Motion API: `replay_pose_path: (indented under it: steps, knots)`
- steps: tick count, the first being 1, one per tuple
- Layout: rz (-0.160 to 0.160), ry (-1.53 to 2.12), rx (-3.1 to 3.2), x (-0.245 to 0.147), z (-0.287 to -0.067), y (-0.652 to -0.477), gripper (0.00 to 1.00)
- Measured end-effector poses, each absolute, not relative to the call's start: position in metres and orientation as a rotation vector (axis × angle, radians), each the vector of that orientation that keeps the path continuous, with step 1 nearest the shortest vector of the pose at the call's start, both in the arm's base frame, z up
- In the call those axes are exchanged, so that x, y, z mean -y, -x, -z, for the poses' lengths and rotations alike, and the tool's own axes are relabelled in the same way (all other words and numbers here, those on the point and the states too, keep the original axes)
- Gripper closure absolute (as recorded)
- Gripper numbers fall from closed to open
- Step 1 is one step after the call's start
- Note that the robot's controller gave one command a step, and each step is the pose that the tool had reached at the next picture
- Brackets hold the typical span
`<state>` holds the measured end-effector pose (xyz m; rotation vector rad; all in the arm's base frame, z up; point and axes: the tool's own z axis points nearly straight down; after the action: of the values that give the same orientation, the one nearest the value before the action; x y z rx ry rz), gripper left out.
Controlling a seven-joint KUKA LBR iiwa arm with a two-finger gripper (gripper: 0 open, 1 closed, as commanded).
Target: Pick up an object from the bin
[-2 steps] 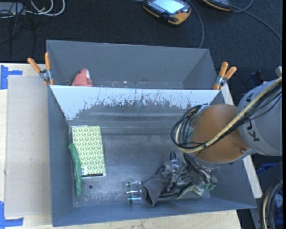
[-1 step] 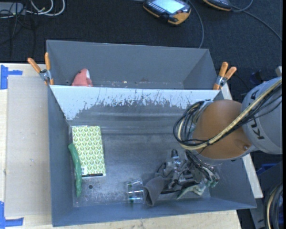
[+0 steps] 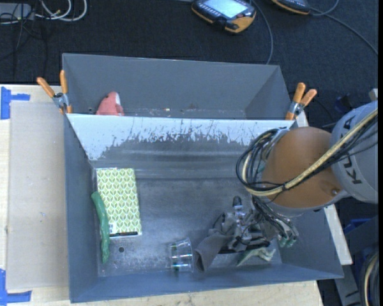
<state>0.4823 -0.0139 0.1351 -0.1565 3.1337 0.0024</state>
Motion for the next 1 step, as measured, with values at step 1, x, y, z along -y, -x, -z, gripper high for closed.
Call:
replay_pose_path:
  steps: [1]
  knots:
    - [-0.002, 0.155, -3.131, 0.0136, -0.1478, -0.4831, 1.00]
